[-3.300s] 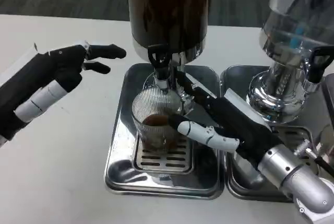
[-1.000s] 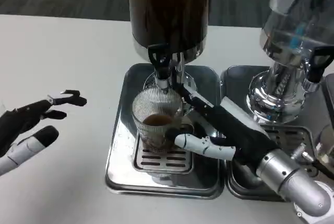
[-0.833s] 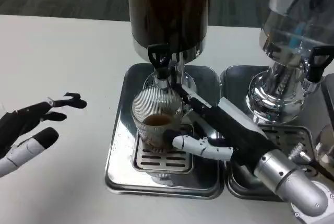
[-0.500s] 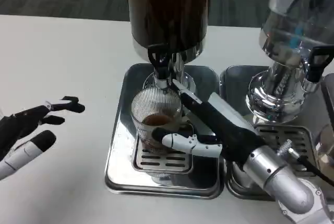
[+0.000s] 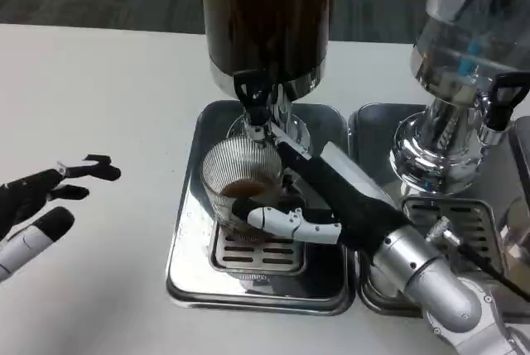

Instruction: Grasp the cup under the faucet to collect the drink, then remove the cup.

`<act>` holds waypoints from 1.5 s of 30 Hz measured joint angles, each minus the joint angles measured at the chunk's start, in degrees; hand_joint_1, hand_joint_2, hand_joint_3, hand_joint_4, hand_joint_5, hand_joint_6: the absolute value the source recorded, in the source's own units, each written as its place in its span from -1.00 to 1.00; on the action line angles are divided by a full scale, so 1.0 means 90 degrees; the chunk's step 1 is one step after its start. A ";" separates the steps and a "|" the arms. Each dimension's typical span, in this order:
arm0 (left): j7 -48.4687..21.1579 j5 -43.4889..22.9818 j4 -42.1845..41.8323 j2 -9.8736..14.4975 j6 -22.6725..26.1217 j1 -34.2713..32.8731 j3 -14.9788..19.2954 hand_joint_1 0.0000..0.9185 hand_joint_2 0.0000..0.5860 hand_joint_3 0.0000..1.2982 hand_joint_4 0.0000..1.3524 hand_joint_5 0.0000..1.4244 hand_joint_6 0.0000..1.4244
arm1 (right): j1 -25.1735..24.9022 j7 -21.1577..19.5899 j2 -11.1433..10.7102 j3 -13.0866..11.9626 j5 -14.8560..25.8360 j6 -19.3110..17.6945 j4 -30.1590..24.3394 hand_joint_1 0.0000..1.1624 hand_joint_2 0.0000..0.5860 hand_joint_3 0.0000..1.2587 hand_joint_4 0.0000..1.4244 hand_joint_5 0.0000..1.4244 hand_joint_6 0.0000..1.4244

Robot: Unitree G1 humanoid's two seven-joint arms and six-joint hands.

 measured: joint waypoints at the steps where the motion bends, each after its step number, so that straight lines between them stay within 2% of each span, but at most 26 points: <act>1: 0.0002 -0.0002 -0.0002 0.0005 0.0004 0.0004 0.0011 -1.00 -0.61 -0.46 -0.74 -0.82 -0.63 | -0.0023 -0.0013 0.0015 0.0000 0.0005 -0.0027 0.0058 -0.29 -0.39 -1.00 -1.00 -1.00 -1.00; 8: 0.0033 -0.0005 -0.0031 0.0010 0.0040 0.0054 0.0035 -1.00 -0.58 -0.45 -0.73 -0.82 -0.61 | -0.0131 -0.0135 0.0144 -0.0006 0.0023 -0.0184 0.0379 -0.27 -0.38 -1.00 -1.00 -1.00 -1.00; 16: 0.0046 -0.0010 -0.0067 0.0011 0.0047 0.0179 0.0043 -1.00 -0.58 -0.44 -0.73 -0.81 -0.61 | -0.0116 -0.0287 0.0187 -0.0085 0.0056 -0.0299 0.0423 -0.25 -0.36 -1.00 -1.00 -1.00 -1.00; 33: 0.0045 -0.0010 -0.0063 0.0035 0.0051 0.0146 0.0042 -1.00 -0.56 -0.44 -0.71 -0.81 -0.61 | -0.0130 -0.0090 0.0223 -0.0113 0.0354 -0.0479 0.0665 -0.24 -0.36 -1.00 -1.00 -1.00 -1.00; 45: 0.0045 -0.0020 -0.0059 0.0100 0.0106 0.0145 0.0043 -1.00 -0.52 -0.43 -0.70 -0.80 -0.61 | -0.0282 -0.0043 0.0212 -0.0077 0.0297 -0.0497 0.0831 -0.23 -0.37 -1.00 -1.00 -1.00 -1.00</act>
